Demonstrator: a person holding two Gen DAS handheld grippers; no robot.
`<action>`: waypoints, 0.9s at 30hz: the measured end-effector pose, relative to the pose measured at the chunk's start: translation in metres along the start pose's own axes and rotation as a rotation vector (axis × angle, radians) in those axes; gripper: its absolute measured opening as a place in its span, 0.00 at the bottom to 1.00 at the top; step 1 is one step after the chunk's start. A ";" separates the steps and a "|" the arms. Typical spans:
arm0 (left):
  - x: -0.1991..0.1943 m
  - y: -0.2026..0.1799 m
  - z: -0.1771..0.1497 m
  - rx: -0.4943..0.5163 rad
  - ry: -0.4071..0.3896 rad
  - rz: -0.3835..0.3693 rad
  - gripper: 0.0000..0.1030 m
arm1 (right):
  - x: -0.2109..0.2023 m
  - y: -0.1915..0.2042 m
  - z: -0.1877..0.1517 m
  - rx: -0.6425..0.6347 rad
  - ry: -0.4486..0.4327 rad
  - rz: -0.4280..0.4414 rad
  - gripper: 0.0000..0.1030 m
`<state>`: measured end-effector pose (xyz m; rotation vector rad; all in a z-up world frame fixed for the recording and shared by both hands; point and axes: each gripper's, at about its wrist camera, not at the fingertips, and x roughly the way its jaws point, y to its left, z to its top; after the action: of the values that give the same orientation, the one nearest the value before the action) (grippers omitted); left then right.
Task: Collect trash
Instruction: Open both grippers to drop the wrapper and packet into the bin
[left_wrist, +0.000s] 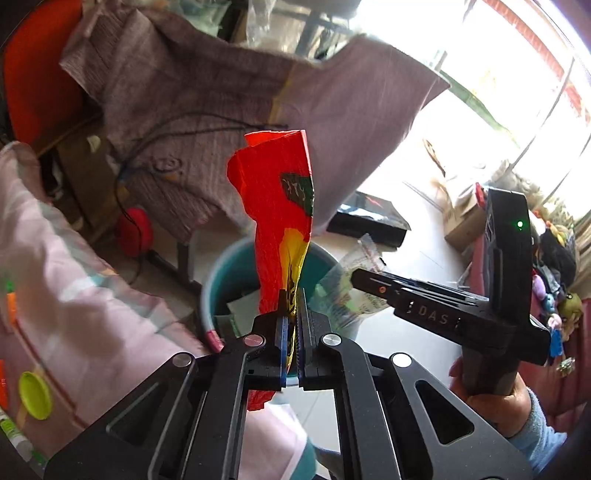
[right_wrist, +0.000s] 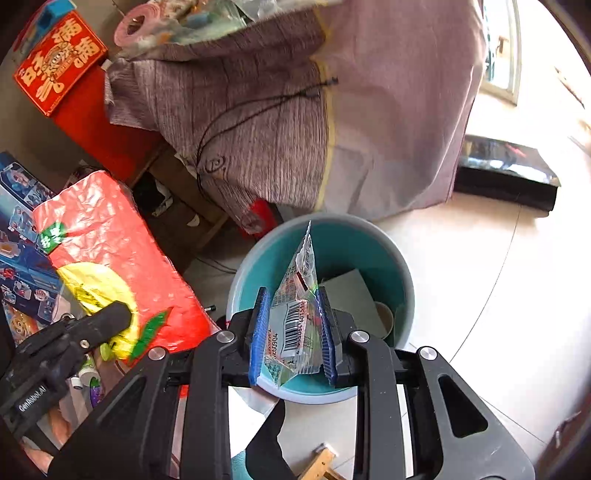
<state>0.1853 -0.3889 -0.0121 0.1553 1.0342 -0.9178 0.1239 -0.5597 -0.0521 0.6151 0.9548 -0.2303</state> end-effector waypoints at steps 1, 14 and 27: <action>0.009 -0.002 0.001 0.005 0.013 -0.004 0.04 | 0.003 -0.002 0.001 0.008 0.011 0.000 0.33; 0.049 0.004 0.002 -0.010 0.083 0.023 0.60 | 0.009 -0.026 0.006 0.081 -0.006 -0.033 0.73; 0.029 0.024 -0.020 -0.100 0.081 0.055 0.89 | 0.013 -0.015 -0.001 0.092 0.048 -0.038 0.83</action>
<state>0.1949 -0.3803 -0.0524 0.1373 1.1432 -0.8132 0.1242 -0.5699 -0.0688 0.6901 1.0069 -0.2963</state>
